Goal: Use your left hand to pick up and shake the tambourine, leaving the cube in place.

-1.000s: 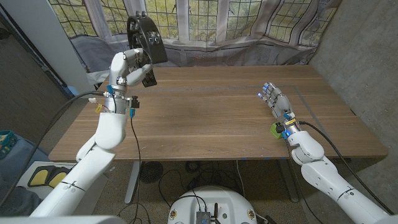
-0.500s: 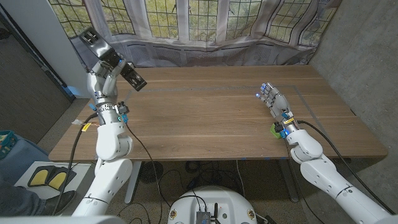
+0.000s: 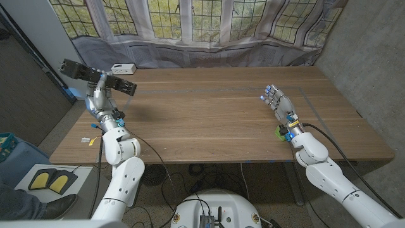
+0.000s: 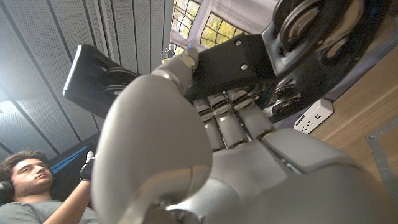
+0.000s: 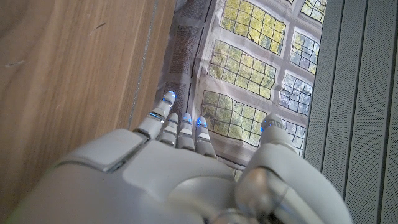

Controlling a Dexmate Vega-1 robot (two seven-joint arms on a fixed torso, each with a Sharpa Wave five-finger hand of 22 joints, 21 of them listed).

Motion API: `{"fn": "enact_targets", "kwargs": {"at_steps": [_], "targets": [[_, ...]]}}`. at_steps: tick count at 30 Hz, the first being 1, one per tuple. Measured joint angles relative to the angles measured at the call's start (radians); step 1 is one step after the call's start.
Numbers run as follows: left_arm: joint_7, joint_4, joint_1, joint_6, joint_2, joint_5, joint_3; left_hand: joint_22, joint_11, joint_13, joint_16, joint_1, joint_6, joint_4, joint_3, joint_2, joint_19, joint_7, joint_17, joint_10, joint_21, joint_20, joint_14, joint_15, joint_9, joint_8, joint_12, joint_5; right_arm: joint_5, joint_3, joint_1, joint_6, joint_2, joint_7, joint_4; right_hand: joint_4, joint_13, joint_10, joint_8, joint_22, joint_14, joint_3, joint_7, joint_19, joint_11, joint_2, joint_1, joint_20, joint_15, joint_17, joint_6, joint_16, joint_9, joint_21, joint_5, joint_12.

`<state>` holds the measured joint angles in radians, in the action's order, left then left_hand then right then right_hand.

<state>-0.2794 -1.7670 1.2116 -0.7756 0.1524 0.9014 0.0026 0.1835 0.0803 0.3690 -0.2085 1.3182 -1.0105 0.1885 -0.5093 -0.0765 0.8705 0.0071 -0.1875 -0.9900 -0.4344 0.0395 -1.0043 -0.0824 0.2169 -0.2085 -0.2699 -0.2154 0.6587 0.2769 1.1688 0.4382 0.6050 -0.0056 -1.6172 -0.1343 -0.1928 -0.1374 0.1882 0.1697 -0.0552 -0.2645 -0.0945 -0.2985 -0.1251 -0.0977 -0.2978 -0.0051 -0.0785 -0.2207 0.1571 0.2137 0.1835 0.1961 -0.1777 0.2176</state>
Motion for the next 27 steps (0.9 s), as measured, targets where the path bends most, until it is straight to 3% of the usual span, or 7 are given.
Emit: {"fn": "enact_targets", "kwargs": {"at_steps": [5,6,16,18,21,22,27], "targets": [[0.000,0.055,-0.031,0.000,-0.043,0.000,-0.030,0.000,-0.002,0.006,-0.001,0.000,-0.007,0.000,0.000,0.000,0.006,0.005,-0.002,-0.002,-0.007,-0.002,-0.002,-0.002,-0.001,0.000,-0.005,0.000,-0.002,-0.001,0.002,0.000,0.000,-0.004,-0.002,0.000,0.000,0.000,0.000,0.000,0.000,0.000,0.000,0.000,0.000,0.000,0.000,0.000,0.000,0.000,0.000,0.000,0.000,0.000,0.000,0.000],[-0.091,0.067,-0.038,-0.071,-0.059,-0.106,-0.047,0.000,-0.002,0.006,-0.003,0.000,-0.007,0.000,0.000,0.000,0.006,0.005,-0.002,-0.002,-0.008,-0.002,-0.002,-0.002,-0.001,-0.001,-0.005,0.000,-0.003,-0.003,0.006,0.001,0.001,-0.006,-0.004,0.000,0.000,0.000,0.000,0.000,0.000,0.000,0.000,0.000,0.000,0.000,0.000,0.000,0.000,0.000,0.000,0.000,0.000,0.000,0.000,0.000],[-0.243,0.100,-0.077,-0.109,-0.133,-0.314,-0.128,0.004,-0.007,0.009,-0.007,0.000,-0.015,0.000,0.000,0.000,0.009,0.007,-0.001,-0.007,-0.008,-0.002,-0.007,0.003,-0.001,-0.004,-0.005,0.001,-0.006,-0.007,0.014,0.006,0.002,-0.014,-0.012,0.000,0.000,0.000,0.000,0.000,0.000,0.000,0.000,0.000,0.000,0.000,0.000,0.000,0.000,0.000,0.000,0.000,0.000,0.000,0.000,0.000],[-0.330,0.097,-0.078,-0.106,-0.134,-0.459,-0.134,0.005,-0.007,0.009,-0.007,0.000,-0.015,0.000,0.000,0.000,0.009,0.007,-0.001,-0.007,-0.008,-0.002,-0.008,0.003,-0.001,-0.004,-0.005,0.001,-0.006,-0.008,0.019,0.006,0.003,-0.015,-0.015,0.000,0.000,0.000,0.000,0.000,0.000,0.000,0.000,0.000,0.000,0.000,0.000,0.000,0.000,0.000,0.000,0.000,0.000,0.000,0.000,0.000],[-0.330,0.077,-0.078,-0.106,-0.125,-0.459,-0.134,0.005,-0.007,0.014,-0.007,0.000,-0.015,0.000,0.000,0.000,0.009,0.007,-0.001,-0.007,-0.010,-0.002,-0.008,0.003,-0.001,-0.004,-0.005,0.000,-0.006,-0.009,0.021,0.007,0.003,-0.016,-0.017,0.000,0.000,0.000,0.000,0.000,0.000,0.000,0.000,0.000,0.000,0.000,0.000,0.000,0.000,0.000,0.000,0.000,0.000,0.000,0.000,0.000],[-0.380,0.066,-0.077,-0.058,-0.117,-0.612,-0.131,0.005,-0.007,0.014,-0.007,0.000,-0.015,0.000,0.000,0.000,0.009,0.007,-0.001,-0.007,-0.011,-0.002,-0.008,0.003,-0.001,-0.004,-0.005,-0.001,-0.006,-0.010,0.022,0.007,0.004,-0.016,-0.018,0.000,0.000,0.000,0.000,0.000,0.000,0.000,0.000,0.000,0.000,0.000,0.000,0.000,0.000,0.000,0.000,0.000,0.000,0.000,0.000,0.000],[-0.380,-0.007,-0.061,-0.058,-0.057,-0.612,-0.106,0.005,-0.007,0.015,-0.007,0.000,-0.015,0.000,0.000,0.000,0.009,0.007,-0.001,-0.007,-0.015,-0.002,-0.009,0.002,0.000,-0.004,-0.005,-0.005,-0.006,-0.011,0.026,0.007,0.005,-0.019,-0.021,0.000,0.000,0.000,0.000,0.000,0.000,0.000,0.000,0.000,0.000,0.000,0.000,0.000,0.000,0.000,0.000,0.000,0.000,0.000,0.000,0.000]]}}
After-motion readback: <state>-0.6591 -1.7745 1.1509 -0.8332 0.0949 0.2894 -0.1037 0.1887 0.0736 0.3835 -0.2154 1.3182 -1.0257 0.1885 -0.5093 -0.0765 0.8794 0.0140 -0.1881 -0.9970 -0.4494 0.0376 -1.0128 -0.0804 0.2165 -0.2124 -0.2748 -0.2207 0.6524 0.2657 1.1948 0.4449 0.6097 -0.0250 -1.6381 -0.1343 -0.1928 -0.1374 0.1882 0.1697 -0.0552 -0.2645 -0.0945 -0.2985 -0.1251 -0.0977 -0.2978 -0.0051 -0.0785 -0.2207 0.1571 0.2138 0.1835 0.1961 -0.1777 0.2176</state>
